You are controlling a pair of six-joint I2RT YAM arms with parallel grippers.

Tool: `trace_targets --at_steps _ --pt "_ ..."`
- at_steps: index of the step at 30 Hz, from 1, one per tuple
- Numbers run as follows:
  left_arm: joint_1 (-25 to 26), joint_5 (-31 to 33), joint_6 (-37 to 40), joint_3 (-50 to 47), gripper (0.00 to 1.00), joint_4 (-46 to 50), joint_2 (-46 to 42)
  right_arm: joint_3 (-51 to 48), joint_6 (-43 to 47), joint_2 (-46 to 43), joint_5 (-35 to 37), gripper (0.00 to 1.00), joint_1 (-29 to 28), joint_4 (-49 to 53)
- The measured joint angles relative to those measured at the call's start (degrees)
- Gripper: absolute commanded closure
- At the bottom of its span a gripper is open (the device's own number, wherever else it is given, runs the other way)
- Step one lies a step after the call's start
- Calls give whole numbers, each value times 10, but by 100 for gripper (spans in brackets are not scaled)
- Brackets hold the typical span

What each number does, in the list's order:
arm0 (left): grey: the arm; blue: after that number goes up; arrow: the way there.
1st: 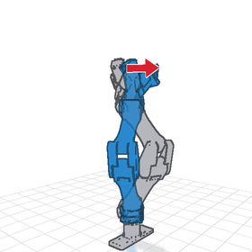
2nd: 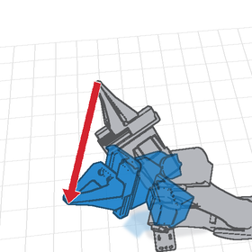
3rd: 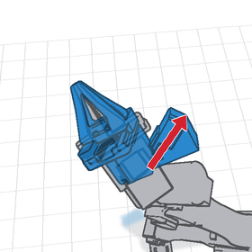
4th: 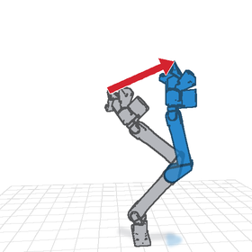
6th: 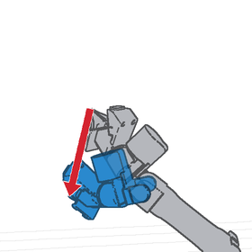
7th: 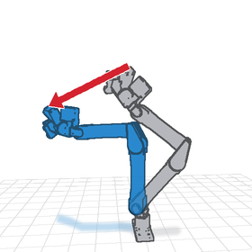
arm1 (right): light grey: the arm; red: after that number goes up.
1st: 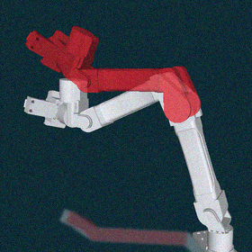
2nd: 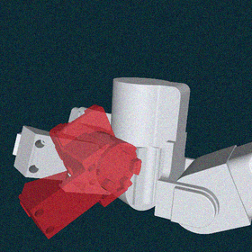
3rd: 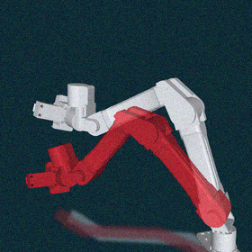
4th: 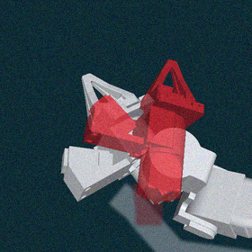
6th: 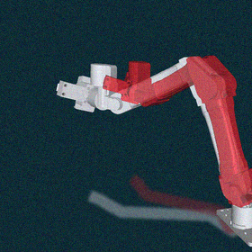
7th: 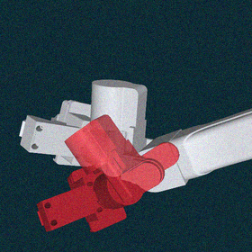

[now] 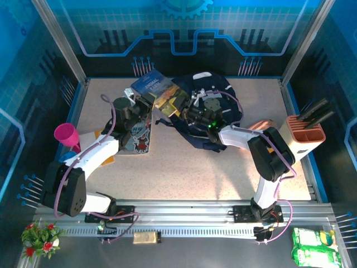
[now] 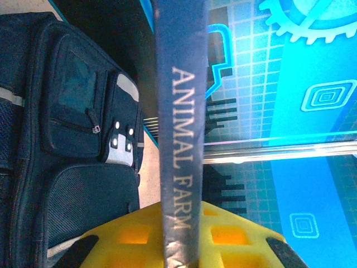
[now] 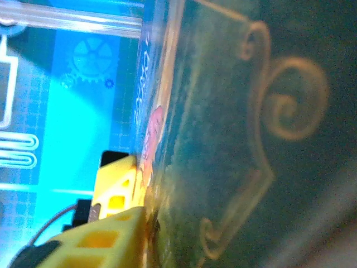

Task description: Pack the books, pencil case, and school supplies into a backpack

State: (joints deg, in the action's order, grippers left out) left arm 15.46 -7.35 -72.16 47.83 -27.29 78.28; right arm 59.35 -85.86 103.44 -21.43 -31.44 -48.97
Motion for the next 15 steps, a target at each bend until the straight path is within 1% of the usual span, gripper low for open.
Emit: trace_targets --at_steps 2,6,8,10,13,15 --pt "0 0 2 -1 71 7 0 0 7 -1 0 82 2 1" --pt "0 -7 35 0 55 36 0 0 44 -12 0 90 9 30" --pt "0 -11 69 10 44 65 0 -3 71 -25 2 92 18 65" --pt "0 -15 111 23 35 93 0 -10 106 -44 7 92 30 104" --pt "4 -17 185 48 28 137 1 -26 169 -89 27 93 50 173" --pt "12 -17 232 71 24 167 8 -37 213 -127 46 92 65 224"
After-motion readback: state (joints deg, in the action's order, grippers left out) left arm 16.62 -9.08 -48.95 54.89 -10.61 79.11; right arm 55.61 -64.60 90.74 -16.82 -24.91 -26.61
